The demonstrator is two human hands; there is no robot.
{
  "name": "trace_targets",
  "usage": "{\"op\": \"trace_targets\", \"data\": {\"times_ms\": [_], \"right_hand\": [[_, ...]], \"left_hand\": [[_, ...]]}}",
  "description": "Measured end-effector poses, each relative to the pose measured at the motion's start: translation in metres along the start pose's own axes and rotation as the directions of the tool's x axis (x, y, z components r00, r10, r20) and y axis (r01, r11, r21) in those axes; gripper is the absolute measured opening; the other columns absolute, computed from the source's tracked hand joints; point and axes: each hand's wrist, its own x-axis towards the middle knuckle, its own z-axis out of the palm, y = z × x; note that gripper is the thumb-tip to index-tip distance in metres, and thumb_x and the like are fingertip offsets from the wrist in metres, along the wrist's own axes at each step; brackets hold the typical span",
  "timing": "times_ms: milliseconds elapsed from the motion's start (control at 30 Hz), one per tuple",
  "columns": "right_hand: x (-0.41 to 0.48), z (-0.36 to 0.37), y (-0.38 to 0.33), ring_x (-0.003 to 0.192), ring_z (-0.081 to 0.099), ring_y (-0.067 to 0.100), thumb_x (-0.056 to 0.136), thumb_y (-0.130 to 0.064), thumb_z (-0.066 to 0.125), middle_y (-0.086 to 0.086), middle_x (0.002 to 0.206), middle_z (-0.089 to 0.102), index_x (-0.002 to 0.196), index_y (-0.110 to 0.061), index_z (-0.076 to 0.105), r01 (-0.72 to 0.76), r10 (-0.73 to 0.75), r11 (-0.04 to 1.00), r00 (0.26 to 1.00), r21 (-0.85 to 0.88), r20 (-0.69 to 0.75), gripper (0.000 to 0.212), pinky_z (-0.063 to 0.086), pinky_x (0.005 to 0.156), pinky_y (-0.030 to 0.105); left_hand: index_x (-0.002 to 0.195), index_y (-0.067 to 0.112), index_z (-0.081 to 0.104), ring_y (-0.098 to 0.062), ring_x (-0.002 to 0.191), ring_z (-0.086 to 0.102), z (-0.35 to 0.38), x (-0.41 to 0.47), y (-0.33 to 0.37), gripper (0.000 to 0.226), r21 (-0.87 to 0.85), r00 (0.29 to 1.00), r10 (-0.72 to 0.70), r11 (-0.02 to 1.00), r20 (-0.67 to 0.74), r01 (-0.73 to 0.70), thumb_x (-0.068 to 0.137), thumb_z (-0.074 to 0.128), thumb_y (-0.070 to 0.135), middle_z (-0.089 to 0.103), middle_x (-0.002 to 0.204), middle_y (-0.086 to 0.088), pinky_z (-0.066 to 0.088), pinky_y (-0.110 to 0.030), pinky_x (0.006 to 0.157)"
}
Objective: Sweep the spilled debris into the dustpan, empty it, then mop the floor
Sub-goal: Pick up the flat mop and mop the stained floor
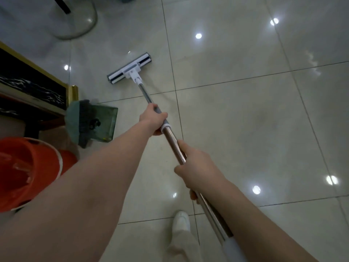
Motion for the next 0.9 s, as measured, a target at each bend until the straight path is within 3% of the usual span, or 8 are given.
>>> {"op": "trace_targets", "data": {"times_ms": [200,467,767,900], "right_hand": [[0.035,0.012,-0.014,0.047,0.06,0.029,0.088,-0.002,0.045,0.012,0.089,0.053,0.127,-0.041,0.038,-0.025,0.025,0.998,1.0,0.061,0.012,0.055,0.055,0.04,0.036],[-0.017,0.01,0.016,0.047,0.06,0.028,0.088,-0.004,0.045,0.01,0.091,0.052,0.132,-0.043,0.036,0.011,-0.012,0.997,1.0,0.07,0.002,0.06,0.058,0.044,0.043],[-0.174,0.014,0.159,0.056,0.054,0.017,0.082,-0.01,0.051,0.001,0.087,0.06,0.138,-0.056,0.032,-0.001,0.001,1.0,1.0,0.022,-0.023,0.074,0.055,0.061,0.035],[-0.252,0.015,0.231,0.059,0.054,0.011,0.082,-0.015,0.056,-0.003,0.09,0.063,0.141,-0.053,0.032,-0.03,0.031,0.999,0.999,0.028,-0.008,0.074,0.053,0.065,0.029]], "left_hand": [[0.127,0.036,0.043,-0.032,0.097,0.062,-0.011,0.019,-0.001,0.047,0.008,1.0,0.002,1.0,0.004,-0.002,0.086,0.062,0.025,0.049,0.125,-0.009,0.051,-0.029,0.046],[0.13,0.035,0.041,-0.032,0.093,0.064,0.005,-0.042,-0.014,0.046,0.055,1.0,0.001,0.999,0.014,-0.002,0.088,0.059,0.026,0.05,0.124,-0.012,0.051,-0.028,0.047],[0.121,0.034,0.041,-0.035,0.093,0.063,0.1,-0.214,-0.103,0.037,0.047,0.997,-0.03,0.999,0.077,0.027,0.089,0.058,0.024,0.052,0.117,-0.015,0.054,-0.033,0.047],[0.121,0.034,0.04,-0.037,0.096,0.062,0.149,-0.298,-0.15,0.039,0.057,0.996,-0.028,0.998,0.082,0.023,0.088,0.059,0.027,0.053,0.115,-0.014,0.06,-0.045,0.061]]}}
